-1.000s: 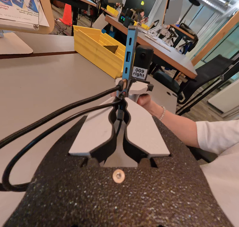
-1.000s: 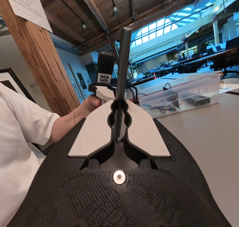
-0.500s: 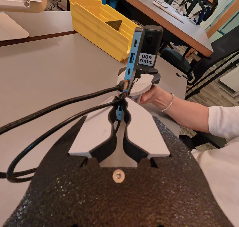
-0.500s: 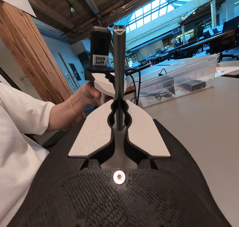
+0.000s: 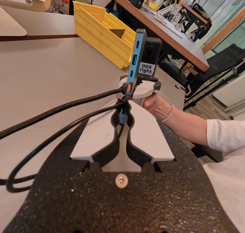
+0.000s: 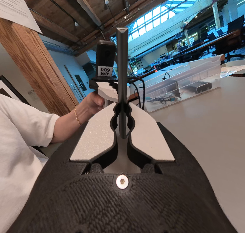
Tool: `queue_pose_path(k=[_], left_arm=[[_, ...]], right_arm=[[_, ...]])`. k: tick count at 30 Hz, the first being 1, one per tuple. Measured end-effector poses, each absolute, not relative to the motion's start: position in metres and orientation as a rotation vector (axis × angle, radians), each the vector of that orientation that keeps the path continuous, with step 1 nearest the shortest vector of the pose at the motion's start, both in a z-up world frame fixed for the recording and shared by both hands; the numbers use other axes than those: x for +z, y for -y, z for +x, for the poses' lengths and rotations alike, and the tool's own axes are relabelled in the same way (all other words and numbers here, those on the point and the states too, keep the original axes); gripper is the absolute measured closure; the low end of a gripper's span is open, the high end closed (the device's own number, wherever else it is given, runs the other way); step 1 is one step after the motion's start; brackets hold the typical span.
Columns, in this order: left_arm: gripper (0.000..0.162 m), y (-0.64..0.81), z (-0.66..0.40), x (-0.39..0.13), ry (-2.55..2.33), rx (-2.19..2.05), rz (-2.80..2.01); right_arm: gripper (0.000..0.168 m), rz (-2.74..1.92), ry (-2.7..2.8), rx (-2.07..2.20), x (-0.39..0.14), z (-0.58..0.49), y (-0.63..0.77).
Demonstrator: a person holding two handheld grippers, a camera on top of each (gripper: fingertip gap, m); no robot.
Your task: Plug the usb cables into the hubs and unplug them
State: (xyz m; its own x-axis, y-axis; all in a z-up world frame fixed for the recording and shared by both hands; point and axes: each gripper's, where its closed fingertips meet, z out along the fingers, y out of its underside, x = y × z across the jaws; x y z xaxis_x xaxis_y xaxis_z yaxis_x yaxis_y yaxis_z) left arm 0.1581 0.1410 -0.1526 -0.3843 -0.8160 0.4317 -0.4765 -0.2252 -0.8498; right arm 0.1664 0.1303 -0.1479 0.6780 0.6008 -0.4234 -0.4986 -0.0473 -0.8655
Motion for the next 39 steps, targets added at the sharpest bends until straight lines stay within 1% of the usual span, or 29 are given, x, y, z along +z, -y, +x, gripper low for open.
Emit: queue_pose_path(k=[2, 5, 6, 7, 8, 10, 11, 12, 15, 19, 21, 23, 24, 33, 39], left_arm=[[0.156, -0.140, 0.160, -0.149, -1.714, -1.661, -1.531], [0.154, -0.136, 0.169, -0.132, -1.583, -1.763, -1.479], [0.149, -0.134, 0.171, -0.128, -1.544, -1.786, -1.467], [0.140, -0.133, 0.172, -0.126, -1.522, -1.797, -1.459], [0.134, -0.132, 0.173, -0.126, -1.523, -1.784, -1.456], [0.131, -0.130, 0.168, -0.136, -1.603, -1.684, -1.450], [0.127, -0.130, 0.163, -0.143, -1.671, -1.613, -1.446], [0.127, -0.128, 0.157, -0.149, -1.755, -1.536, -1.431], [0.133, -0.126, 0.135, -0.158, -1.981, -1.261, -1.273], [0.147, -0.148, 0.141, -0.131, -1.908, -0.834, -0.964], [0.147, -0.152, 0.147, -0.123, -1.893, -0.742, -0.883], [0.145, -0.154, 0.153, -0.125, -1.905, -0.710, -0.876], [0.142, -0.155, 0.156, -0.127, -1.901, -0.707, -0.884], [0.142, -0.153, 0.157, -0.143, -1.890, -0.833, -0.926], [0.134, -0.152, 0.158, -0.137, -1.816, -0.940, -0.945]], right_arm=[[0.157, -1.355, 0.095, 0.897, -0.146, 0.168, -0.129], [0.157, -1.250, 0.021, 1.011, -0.134, 0.177, -0.127], [0.157, -1.223, -0.006, 1.042, -0.132, 0.180, -0.126], [0.157, -1.219, -0.029, 1.046, -0.131, 0.183, -0.127], [0.157, -1.230, -0.043, 1.040, -0.132, 0.186, -0.127], [0.157, -1.246, -0.091, 1.039, -0.136, 0.195, -0.127], [0.158, -1.246, -0.135, 1.040, -0.139, 0.202, -0.128], [0.157, -1.247, -0.162, 1.051, -0.142, 0.208, -0.127], [0.157, -1.272, -0.222, 1.067, -0.149, 0.218, -0.126], [0.157, -1.246, -0.216, 1.190, -0.147, 0.210, -0.126], [0.157, -1.235, -0.214, 1.259, -0.148, 0.203, -0.128], [0.158, -1.227, -0.214, 1.315, -0.149, 0.197, -0.129], [0.158, -1.231, -0.205, 1.335, -0.149, 0.194, -0.129], [0.158, -1.279, -0.168, 1.315, -0.153, 0.190, -0.129], [0.157, -1.328, -0.117, 1.245, -0.154, 0.187, -0.128]])
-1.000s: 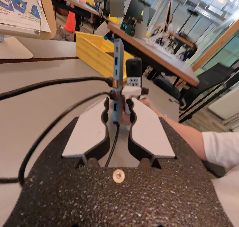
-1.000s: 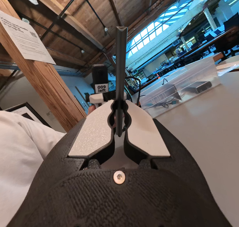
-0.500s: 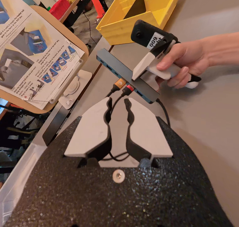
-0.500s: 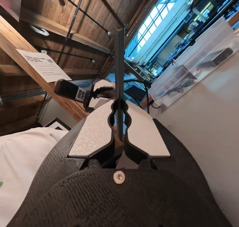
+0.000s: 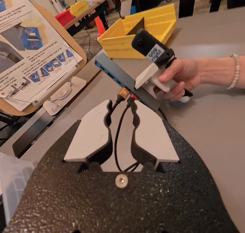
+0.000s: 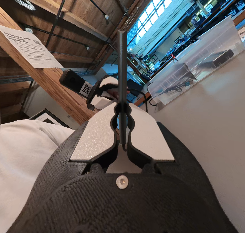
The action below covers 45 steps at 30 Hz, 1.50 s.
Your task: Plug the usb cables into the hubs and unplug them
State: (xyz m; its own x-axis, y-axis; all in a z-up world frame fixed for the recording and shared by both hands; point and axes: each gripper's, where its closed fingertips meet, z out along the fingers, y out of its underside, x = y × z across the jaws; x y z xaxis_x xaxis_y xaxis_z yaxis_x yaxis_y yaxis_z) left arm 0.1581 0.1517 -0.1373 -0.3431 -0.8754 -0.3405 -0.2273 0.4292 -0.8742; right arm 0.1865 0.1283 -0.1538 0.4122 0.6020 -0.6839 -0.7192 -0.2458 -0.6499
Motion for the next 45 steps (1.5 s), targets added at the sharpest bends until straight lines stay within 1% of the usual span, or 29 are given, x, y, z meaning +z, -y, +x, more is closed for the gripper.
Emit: queue_pose_path(k=[4, 8, 15, 21, 24, 33, 38, 40, 42, 45], left_arm=[[0.124, -0.147, 0.162, -0.126, -1.725, -1.060, -0.964], [0.117, -0.147, 0.164, -0.122, -1.685, -1.086, -0.972], [0.114, -0.147, 0.163, -0.125, -1.643, -1.163, -1.035], [0.110, -0.150, 0.161, -0.132, -1.644, -1.139, -1.075], [0.105, -0.153, 0.162, -0.127, -1.606, -1.149, -1.088], [0.100, -0.157, 0.162, -0.121, -1.572, -1.187, -1.132], [0.108, -0.159, 0.158, -0.135, -1.679, -1.056, -1.091], [0.114, -0.157, 0.155, -0.140, -1.747, -0.972, -1.020], [0.125, -0.154, 0.153, -0.147, -1.813, -0.879, -0.931], [0.128, -0.152, 0.154, -0.157, -1.867, -0.764, -0.861]], right_arm=[[0.158, -1.341, -0.150, 1.232, -0.159, 0.190, -0.131], [0.158, -1.353, -0.149, 1.200, -0.160, 0.191, -0.132], [0.158, -1.369, -0.144, 1.135, -0.161, 0.195, -0.133], [0.158, -1.386, -0.131, 1.079, -0.161, 0.197, -0.133], [0.158, -1.411, -0.126, 1.054, -0.164, 0.197, -0.134], [0.158, -1.391, -0.131, 1.035, -0.161, 0.200, -0.133], [0.158, -1.395, -0.140, 1.074, -0.161, 0.203, -0.130], [0.158, -1.396, -0.172, 1.091, -0.164, 0.206, -0.130], [0.158, -1.388, -0.191, 1.127, -0.165, 0.207, -0.130], [0.158, -1.375, -0.180, 1.162, -0.163, 0.203, -0.129]])
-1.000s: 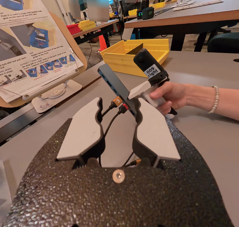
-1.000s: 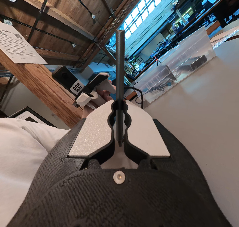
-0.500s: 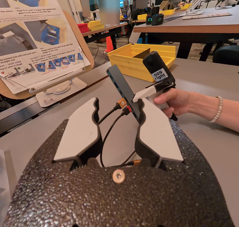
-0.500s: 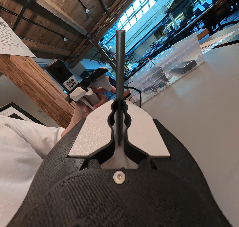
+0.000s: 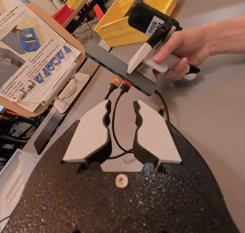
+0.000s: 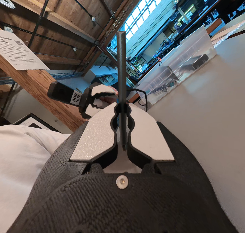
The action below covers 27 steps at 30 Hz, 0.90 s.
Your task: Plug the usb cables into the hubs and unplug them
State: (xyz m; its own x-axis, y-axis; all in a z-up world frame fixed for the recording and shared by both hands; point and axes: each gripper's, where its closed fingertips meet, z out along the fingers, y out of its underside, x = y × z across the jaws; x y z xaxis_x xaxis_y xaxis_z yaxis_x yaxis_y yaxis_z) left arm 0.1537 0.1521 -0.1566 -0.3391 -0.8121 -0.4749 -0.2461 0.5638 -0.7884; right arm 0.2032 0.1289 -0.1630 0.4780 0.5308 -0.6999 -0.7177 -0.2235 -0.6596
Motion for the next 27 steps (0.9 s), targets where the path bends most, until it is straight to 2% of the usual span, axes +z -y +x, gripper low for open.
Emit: queue_pose_path(k=[4, 10, 15, 21, 27], left_arm=[[0.127, -0.150, 0.157, -0.168, -1.901, -0.719, -0.852], [0.141, -0.146, 0.161, -0.177, -1.919, -0.717, -0.839], [0.135, -0.144, 0.162, -0.182, -1.939, -0.709, -0.830], [0.139, -0.146, 0.163, -0.182, -1.931, -0.676, -0.813], [0.136, -0.145, 0.163, -0.180, -1.923, -0.664, -0.796]], right_arm=[[0.158, -1.387, -0.129, 1.192, -0.162, 0.193, -0.128], [0.158, -1.387, -0.113, 1.228, -0.162, 0.188, -0.128], [0.158, -1.394, -0.121, 1.225, -0.164, 0.189, -0.128], [0.158, -1.395, -0.117, 1.235, -0.164, 0.188, -0.127], [0.158, -1.392, -0.110, 1.241, -0.164, 0.186, -0.127]])
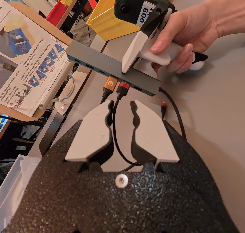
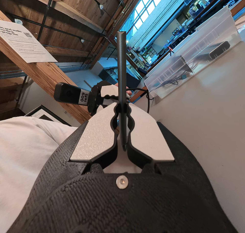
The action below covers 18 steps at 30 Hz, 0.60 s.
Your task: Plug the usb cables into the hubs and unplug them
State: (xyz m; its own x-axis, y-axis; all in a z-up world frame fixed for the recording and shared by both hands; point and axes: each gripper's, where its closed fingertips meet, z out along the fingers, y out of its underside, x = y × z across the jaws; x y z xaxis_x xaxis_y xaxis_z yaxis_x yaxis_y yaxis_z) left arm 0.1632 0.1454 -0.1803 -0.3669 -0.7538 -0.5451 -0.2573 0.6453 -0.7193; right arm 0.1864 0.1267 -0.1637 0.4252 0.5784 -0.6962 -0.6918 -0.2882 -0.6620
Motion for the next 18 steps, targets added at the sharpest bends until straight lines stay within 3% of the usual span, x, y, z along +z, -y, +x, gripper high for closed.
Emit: queue_pose_path(k=[18], left_arm=[[0.135, -0.147, 0.158, -0.170, -1.909, -0.686, -0.758]], right_arm=[[0.158, -1.418, -0.113, 1.236, -0.167, 0.186, -0.127]])
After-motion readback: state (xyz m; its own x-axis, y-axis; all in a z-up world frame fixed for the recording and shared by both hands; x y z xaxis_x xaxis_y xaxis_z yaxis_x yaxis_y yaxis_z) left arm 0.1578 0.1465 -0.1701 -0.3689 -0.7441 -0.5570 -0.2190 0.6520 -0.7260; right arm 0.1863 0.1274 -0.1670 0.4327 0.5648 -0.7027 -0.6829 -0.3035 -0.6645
